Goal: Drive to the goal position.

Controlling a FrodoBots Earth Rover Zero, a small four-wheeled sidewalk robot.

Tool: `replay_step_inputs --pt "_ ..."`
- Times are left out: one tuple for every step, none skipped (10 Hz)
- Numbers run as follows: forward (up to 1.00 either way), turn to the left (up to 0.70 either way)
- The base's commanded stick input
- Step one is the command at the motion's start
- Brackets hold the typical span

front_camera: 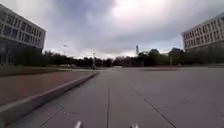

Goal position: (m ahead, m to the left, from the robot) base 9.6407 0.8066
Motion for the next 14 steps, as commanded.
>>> replay_step_inputs --pt "1.0 0.0" --pt "1.0 0.0" --pt "1.0 0.0" --pt "1.0 0.0" --pt "1.0 0.0" --pt "1.0 0.0" --pt "1.0 0.0" --pt "1.0 0.0" --pt "1.0 0.0" --pt "1.0 0.0" --pt "1.0 0.0" --pt "1.0 0.0" --pt "1.0 0.0" --pt "1.0 0.0"
